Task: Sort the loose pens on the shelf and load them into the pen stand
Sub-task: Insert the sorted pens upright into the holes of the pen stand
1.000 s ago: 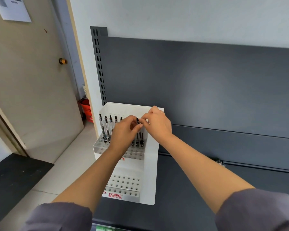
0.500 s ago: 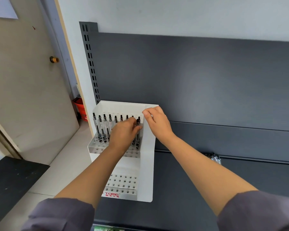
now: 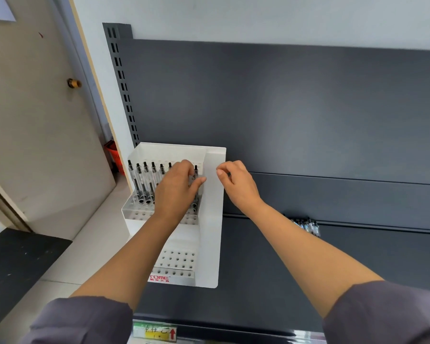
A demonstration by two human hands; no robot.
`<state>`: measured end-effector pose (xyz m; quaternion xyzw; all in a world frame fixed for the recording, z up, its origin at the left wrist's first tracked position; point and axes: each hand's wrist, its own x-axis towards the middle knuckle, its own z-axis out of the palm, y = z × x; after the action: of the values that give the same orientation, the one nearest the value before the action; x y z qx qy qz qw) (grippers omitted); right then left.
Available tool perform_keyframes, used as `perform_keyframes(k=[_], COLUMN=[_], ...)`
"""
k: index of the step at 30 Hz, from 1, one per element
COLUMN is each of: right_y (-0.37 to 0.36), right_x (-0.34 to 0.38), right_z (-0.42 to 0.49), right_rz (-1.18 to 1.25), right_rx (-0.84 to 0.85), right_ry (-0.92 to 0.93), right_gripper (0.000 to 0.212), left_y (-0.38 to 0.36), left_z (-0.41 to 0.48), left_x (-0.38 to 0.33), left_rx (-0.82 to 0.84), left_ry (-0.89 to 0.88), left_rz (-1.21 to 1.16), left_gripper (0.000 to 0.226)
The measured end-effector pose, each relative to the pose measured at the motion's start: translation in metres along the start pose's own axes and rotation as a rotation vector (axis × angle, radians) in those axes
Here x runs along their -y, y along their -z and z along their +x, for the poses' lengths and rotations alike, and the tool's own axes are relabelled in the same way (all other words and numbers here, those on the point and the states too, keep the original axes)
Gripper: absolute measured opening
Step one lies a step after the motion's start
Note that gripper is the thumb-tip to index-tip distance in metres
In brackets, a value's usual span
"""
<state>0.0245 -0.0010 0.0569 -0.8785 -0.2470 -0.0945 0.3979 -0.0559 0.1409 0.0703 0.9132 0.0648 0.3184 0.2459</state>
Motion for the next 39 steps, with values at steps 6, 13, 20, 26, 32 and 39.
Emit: perform_keyframes(k=[6,13,20,26,32,39], right_y=[0.041,0.117,0.149,0.141,0.117,0.081], right_x=[-0.045,-0.131,-0.205,-0.235,-0.248,-0.255], right_z=[-0.021,-0.055,-0.082,-0.078,-0.058,-0.049], right_rz=[-0.102,-0.155,-0.2,-0.207,-0.288,-0.502], right_rx=[0.022,0.058,0.234,0.359,0.446,0.513], right_ry=[0.012,-0.082,-0.246,-0.306,-0.345,-0.314], right_gripper=[0.021,0.021,0.02,0.019,0.019,0.034], left_y=[-0.022,-0.094,-0.164,-0.203,-0.241,-0.279], left_z=[-0.009,-0.032,-0.06,-0.06,-0.045,-0.033], left_x=[-0.05,-0.128,-0.159,-0.15,-0.127,-0.114], left_rx=[-0.004,0.135,0.412,0.593,0.77,0.85], left_ry=[-0.152,-0.13,-0.064,0.042,0.173,0.319], left_rz=[0.056,-0.01,0.053,0.094,0.118,0.058], left_gripper=[0.017,0.013,0.012,0.011,0.014,0.039])
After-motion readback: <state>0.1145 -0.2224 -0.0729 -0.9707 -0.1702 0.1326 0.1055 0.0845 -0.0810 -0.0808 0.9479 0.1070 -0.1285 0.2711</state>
